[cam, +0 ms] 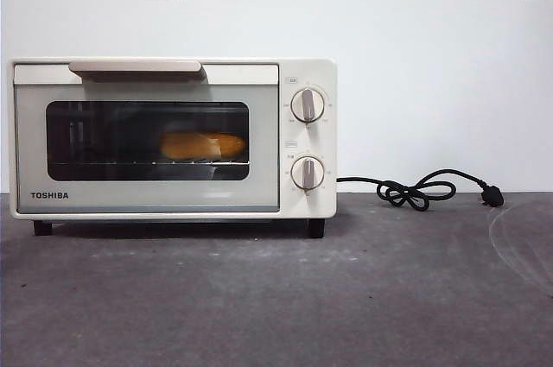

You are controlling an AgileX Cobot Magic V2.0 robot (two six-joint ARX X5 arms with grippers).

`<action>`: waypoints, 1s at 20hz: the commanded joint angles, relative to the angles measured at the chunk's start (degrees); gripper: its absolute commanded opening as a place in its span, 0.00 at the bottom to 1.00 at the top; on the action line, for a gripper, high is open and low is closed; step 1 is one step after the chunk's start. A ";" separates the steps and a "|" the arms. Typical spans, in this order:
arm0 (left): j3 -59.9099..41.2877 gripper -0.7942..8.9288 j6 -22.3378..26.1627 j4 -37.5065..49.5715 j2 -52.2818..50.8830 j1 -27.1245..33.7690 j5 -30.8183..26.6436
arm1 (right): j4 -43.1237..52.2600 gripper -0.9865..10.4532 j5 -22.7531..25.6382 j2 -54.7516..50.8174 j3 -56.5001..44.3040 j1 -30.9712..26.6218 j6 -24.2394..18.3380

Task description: Take the corn from the table,put the corn in the oven

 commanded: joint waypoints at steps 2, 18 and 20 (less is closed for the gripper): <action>-0.35 0.08 0.33 0.00 2.51 -0.02 -0.24 | 0.07 0.08 0.07 0.24 0.07 0.02 0.59; -6.29 0.08 7.34 23.47 -2.80 -2.34 1.14 | 0.04 0.08 0.07 0.24 0.07 0.02 0.59; -11.43 0.08 9.66 32.37 -6.01 -2.62 4.11 | 0.02 0.08 0.07 0.24 0.07 0.02 0.59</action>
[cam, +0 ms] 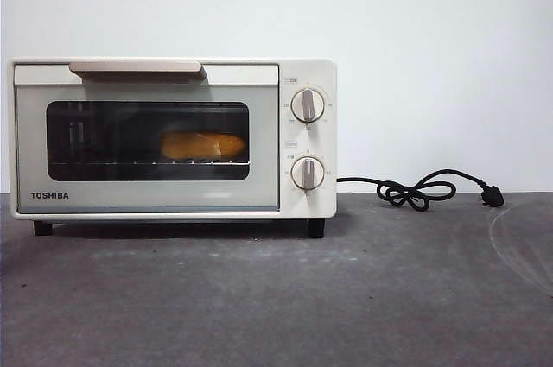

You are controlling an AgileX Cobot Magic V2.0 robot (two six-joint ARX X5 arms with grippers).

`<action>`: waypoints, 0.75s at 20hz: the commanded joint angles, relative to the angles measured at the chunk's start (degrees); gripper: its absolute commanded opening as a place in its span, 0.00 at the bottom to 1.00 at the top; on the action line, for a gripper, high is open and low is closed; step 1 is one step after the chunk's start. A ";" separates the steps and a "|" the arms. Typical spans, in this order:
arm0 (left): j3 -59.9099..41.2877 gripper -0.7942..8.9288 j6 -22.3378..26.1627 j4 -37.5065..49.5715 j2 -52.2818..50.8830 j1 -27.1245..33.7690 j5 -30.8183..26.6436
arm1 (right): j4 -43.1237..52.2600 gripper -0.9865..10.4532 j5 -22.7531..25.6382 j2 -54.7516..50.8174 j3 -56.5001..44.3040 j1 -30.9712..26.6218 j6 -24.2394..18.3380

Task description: Take the corn from the table,put the corn in the oven

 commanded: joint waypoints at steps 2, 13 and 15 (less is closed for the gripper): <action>-11.47 0.08 7.06 16.68 -6.05 -0.68 4.90 | 0.33 0.08 0.07 0.24 0.07 0.02 0.59; -32.11 0.08 12.48 20.76 -12.13 -1.20 4.31 | 0.31 0.08 0.04 0.24 0.07 0.02 0.59; -33.57 0.08 12.79 18.84 -12.13 -1.20 3.80 | 0.31 0.08 0.07 0.24 0.07 0.02 0.59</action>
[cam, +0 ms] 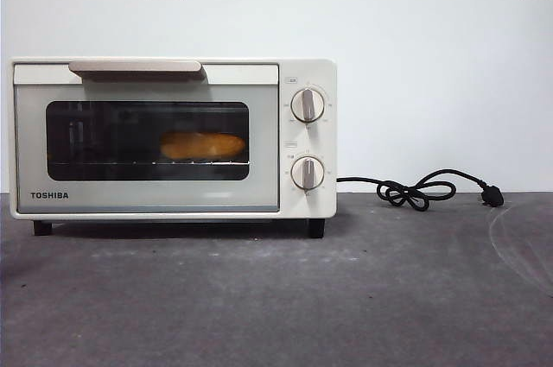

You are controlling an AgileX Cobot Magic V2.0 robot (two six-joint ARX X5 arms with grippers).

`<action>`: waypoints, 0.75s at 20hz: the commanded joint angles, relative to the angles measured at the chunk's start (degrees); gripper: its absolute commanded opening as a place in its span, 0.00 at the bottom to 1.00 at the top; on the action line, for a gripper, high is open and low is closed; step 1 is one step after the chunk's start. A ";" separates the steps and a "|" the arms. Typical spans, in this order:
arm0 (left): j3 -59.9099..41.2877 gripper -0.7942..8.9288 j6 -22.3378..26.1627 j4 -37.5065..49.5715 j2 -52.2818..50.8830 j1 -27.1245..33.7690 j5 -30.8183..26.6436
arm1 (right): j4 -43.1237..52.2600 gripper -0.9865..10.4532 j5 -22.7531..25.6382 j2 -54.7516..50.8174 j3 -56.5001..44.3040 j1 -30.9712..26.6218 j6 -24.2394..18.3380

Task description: Take the corn from the table,put the corn in the oven

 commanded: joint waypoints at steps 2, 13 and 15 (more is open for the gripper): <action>-3.21 0.08 1.44 -2.93 -0.35 -0.24 -2.51 | 0.31 0.08 0.07 0.24 0.07 0.02 0.59; -7.58 0.08 -2.14 -6.01 -0.37 -0.39 -11.63 | -0.13 0.08 0.37 0.24 0.09 0.02 0.59; -7.58 0.08 -2.14 -5.99 -0.37 -0.42 -13.44 | -0.55 0.08 0.59 0.24 0.09 0.02 0.59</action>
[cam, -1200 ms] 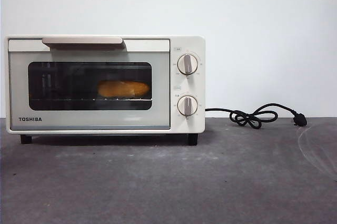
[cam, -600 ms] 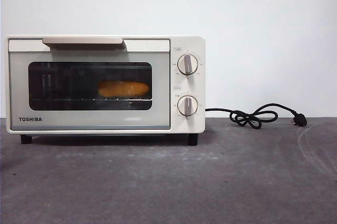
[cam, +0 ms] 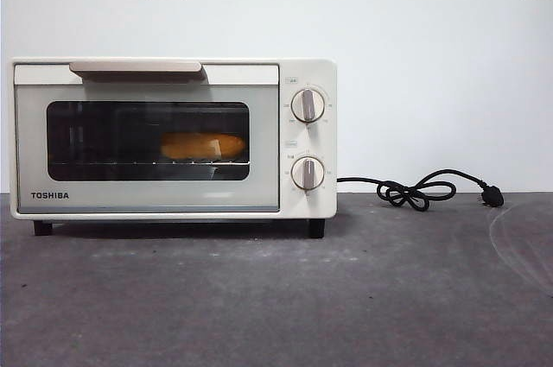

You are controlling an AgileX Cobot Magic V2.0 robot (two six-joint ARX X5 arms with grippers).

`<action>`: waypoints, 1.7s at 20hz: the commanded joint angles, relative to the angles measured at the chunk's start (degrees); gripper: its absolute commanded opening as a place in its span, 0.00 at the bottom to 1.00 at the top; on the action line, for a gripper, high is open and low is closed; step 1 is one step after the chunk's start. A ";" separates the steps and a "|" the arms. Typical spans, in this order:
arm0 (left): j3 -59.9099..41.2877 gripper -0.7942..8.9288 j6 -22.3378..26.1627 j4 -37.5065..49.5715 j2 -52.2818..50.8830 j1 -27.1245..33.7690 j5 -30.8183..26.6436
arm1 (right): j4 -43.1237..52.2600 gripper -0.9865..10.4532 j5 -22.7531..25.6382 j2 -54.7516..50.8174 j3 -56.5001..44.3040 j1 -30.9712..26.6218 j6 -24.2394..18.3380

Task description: Take the corn from the table,put the corn in the oven

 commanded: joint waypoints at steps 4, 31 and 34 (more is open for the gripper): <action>-0.46 0.08 -0.76 0.48 -0.11 -0.13 -1.70 | -0.09 0.08 0.48 0.24 0.09 0.02 0.57; -0.46 0.08 -0.76 0.48 1.55 -0.13 -1.73 | 21.44 0.08 -15.26 -15.82 -21.86 -33.31 -5.22; -0.46 0.08 -0.76 0.48 1.60 -0.13 -1.73 | 31.23 0.08 -15.23 -27.82 -37.92 -40.09 -4.79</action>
